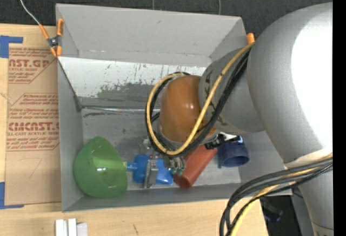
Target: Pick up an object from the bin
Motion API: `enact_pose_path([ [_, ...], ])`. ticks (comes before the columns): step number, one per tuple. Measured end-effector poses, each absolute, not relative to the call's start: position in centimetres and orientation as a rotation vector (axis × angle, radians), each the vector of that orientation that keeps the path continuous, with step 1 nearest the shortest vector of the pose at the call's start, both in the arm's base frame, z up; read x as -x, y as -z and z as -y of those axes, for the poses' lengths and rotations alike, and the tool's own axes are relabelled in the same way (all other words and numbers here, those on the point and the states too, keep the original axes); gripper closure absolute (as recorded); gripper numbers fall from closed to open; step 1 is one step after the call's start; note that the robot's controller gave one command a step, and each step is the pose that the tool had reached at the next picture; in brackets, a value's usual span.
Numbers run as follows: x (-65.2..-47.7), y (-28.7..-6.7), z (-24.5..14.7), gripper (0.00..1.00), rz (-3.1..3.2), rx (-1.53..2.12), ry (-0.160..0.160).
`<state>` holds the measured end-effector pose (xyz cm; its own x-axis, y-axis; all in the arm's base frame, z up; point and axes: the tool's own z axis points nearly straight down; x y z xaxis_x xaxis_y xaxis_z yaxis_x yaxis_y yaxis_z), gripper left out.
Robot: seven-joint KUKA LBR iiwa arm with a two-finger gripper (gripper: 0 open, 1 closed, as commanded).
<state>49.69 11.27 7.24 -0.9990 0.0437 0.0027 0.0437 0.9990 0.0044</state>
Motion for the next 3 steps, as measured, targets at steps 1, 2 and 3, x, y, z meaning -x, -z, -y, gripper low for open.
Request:
enact_pose_path([
  [1,-49.4,-9.8,-11.2,1.00,3.129,0.068,0.004],
  [2,-49.5,-12.1,-11.2,1.00,3.132,0.068,0.005],
  [3,-49.6,-15.2,-11.3,1.00,3.134,0.068,0.006],
])
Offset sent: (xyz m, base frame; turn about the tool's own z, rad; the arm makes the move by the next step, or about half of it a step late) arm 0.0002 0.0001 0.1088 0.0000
